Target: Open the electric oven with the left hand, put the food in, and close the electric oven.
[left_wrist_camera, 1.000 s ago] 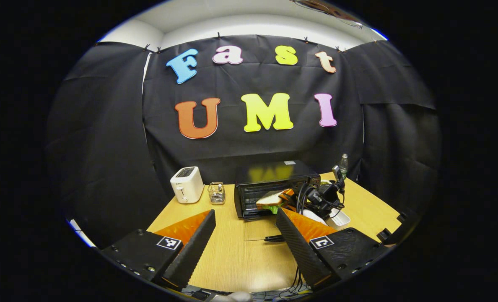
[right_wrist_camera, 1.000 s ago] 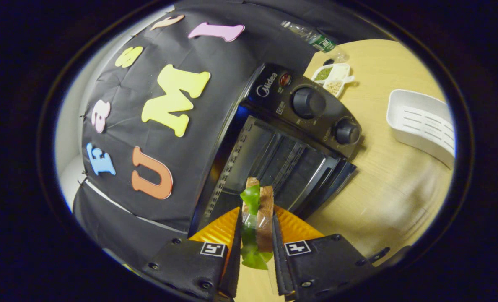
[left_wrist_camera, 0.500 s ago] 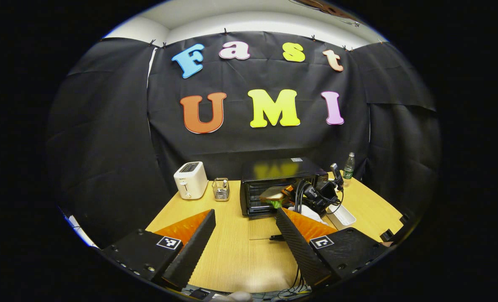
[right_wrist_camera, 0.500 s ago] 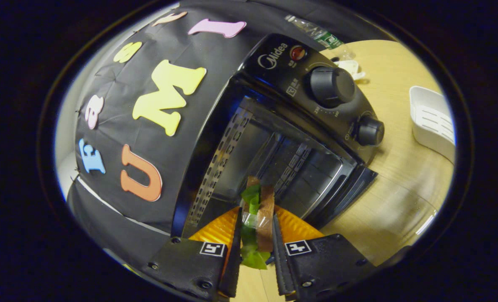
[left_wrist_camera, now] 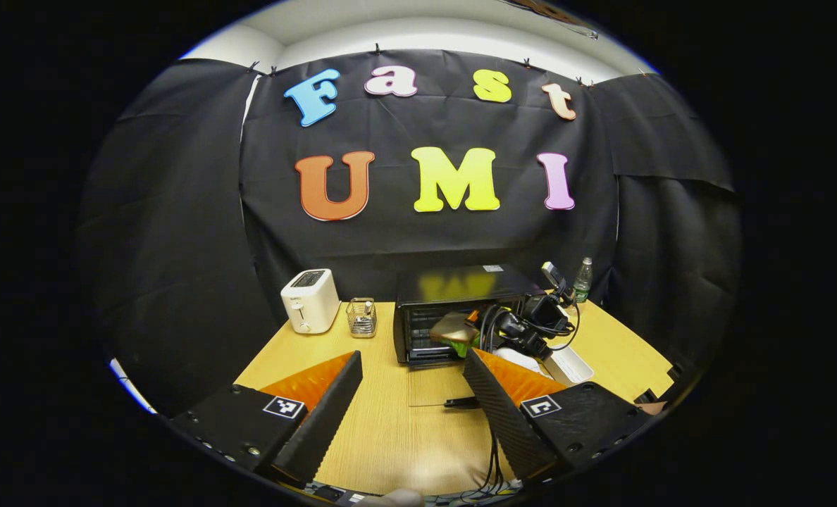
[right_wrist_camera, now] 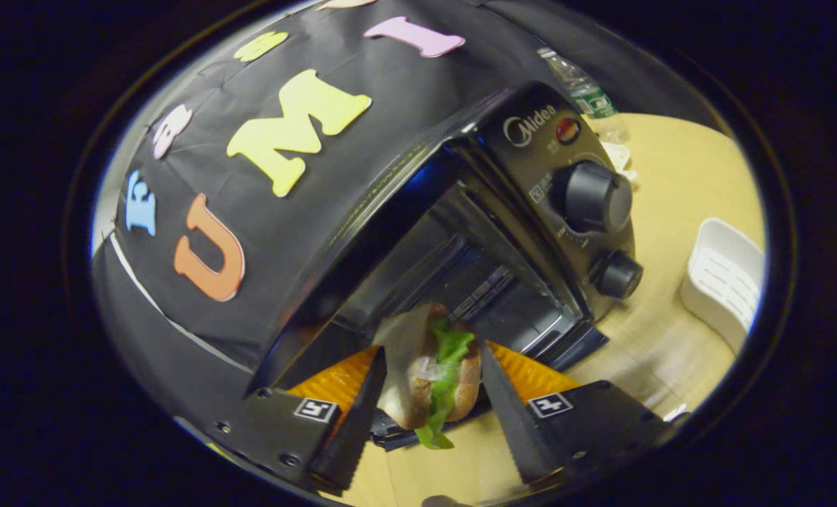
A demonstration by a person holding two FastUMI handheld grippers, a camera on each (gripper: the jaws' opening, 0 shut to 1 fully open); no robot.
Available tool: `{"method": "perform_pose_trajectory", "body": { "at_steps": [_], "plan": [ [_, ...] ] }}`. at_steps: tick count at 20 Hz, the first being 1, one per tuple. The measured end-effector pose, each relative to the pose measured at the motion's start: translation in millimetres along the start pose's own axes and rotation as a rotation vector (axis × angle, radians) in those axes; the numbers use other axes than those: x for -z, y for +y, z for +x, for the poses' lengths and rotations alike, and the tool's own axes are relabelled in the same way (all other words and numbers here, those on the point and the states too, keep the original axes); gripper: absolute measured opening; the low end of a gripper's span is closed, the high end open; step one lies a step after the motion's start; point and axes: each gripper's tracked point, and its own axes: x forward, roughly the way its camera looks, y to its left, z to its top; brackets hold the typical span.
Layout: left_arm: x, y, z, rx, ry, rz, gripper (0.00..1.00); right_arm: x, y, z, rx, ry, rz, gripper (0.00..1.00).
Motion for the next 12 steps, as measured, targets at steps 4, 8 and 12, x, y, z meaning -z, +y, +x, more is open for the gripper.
{"method": "perform_pose_trajectory", "body": {
  "at_steps": [4,8,12],
  "plan": [
    [-3,-1,2,0.001,-0.009,-0.004,0.96,-19,0,-10,0.014,-0.025,-0.105,0.99],
    [-11,-3,5,-0.004,-0.027,-0.006,0.96,-17,-10,-29,0.023,0.035,-0.101,0.99],
    [-15,-3,6,-0.019,-0.044,0.006,0.96,-27,-22,-65,0.027,0.051,-0.161,0.89]
  ]
}}
